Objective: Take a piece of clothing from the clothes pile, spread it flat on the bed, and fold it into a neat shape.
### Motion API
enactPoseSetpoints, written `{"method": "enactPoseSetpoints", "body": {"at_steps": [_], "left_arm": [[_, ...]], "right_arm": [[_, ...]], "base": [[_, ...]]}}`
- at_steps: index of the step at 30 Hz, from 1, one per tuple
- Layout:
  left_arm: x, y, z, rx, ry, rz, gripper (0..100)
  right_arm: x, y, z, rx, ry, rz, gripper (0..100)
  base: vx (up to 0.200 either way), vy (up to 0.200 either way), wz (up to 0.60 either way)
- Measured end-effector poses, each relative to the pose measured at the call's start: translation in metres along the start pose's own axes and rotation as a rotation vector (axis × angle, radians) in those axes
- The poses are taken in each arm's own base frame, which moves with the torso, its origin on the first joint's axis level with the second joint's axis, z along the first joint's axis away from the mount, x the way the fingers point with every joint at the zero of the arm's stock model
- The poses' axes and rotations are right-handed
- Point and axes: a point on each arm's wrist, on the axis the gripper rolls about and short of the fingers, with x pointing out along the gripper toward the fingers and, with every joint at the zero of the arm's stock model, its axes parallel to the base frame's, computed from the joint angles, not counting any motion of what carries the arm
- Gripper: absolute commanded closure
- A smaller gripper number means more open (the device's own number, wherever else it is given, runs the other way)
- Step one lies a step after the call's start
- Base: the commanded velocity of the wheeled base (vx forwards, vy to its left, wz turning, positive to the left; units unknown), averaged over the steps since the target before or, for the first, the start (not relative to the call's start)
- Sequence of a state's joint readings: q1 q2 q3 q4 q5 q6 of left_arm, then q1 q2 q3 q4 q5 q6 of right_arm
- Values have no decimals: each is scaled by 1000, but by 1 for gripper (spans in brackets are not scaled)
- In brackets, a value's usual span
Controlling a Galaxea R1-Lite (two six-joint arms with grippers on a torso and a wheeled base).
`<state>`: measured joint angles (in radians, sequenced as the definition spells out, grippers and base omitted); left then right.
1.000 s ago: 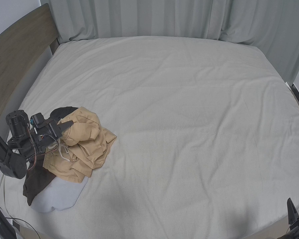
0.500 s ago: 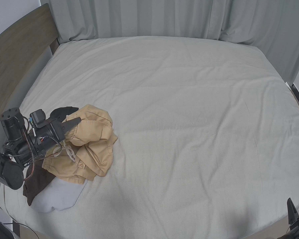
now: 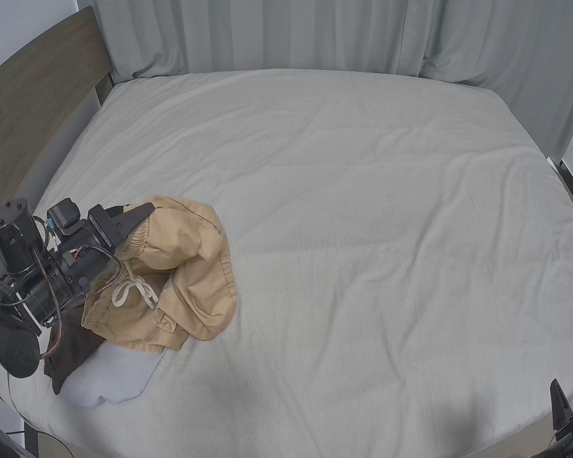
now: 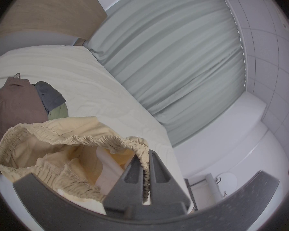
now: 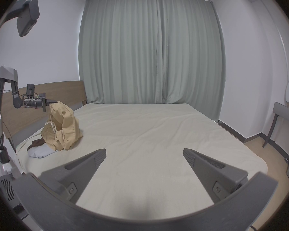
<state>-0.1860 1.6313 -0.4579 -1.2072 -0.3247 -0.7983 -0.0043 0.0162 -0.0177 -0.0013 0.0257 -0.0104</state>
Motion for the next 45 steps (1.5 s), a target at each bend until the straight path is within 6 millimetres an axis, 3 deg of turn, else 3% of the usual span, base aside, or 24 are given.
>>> {"method": "enactPoseSetpoints", "body": {"at_steps": [10,16,24,45], "left_arm": [[-9,-49,-9,-114,-201,25,100],[-19,-82,-15,-178,-248,-48,100],[-34,-120,-2,-241,-307,-188,100],[-41,-107,-17,-219,-225,-159,100]], "right_arm": [[0,0,0,0,0,0,0],[0,0,0,0,0,0,0],[0,0,0,1,0,0,0],[0,0,0,1,0,0,0]], "base": [[0,0,0],[0,0,0],[0,0,0],[0,0,0]]}}
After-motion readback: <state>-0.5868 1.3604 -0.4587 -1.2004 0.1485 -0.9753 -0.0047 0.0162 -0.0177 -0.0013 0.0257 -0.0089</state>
